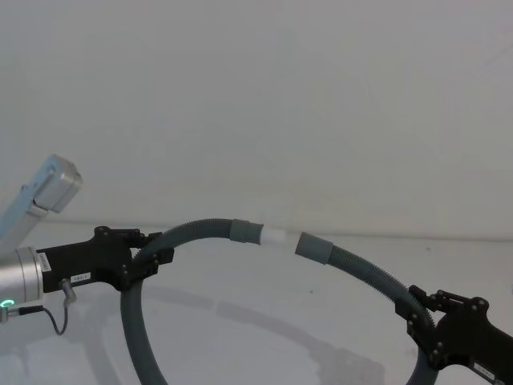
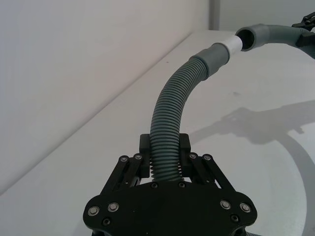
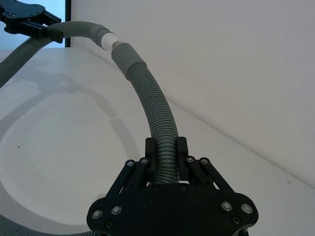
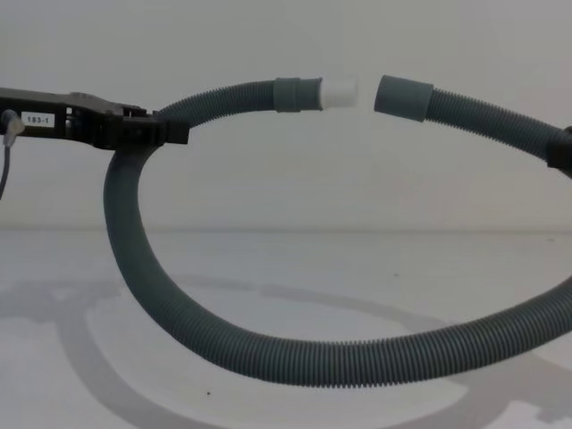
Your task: Use both hands to pick up one end of the pipe from the table, align the ends, and insert them.
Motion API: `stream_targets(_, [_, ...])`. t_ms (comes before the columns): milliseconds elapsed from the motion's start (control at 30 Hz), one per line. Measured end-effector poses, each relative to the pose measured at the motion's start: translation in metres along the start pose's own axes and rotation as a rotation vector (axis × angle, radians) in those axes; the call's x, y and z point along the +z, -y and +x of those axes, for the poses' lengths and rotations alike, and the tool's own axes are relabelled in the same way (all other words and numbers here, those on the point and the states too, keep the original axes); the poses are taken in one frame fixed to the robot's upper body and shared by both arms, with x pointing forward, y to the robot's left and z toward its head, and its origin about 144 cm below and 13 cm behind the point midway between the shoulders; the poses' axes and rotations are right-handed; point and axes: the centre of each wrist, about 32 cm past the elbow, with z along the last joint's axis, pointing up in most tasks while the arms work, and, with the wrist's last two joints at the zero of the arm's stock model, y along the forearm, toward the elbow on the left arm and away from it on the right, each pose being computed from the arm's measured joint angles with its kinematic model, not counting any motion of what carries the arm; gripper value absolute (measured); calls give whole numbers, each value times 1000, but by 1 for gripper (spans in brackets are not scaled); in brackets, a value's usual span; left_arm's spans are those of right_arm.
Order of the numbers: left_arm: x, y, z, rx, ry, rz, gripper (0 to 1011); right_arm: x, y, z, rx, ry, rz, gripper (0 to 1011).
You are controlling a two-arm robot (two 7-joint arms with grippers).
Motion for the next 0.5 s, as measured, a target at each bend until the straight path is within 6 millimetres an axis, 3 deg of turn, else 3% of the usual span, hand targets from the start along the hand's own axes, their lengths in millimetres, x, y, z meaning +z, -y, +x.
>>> stream_targets(500, [0,4,1,-17,1,1,301,2,-1,-2,7,-2,7,221])
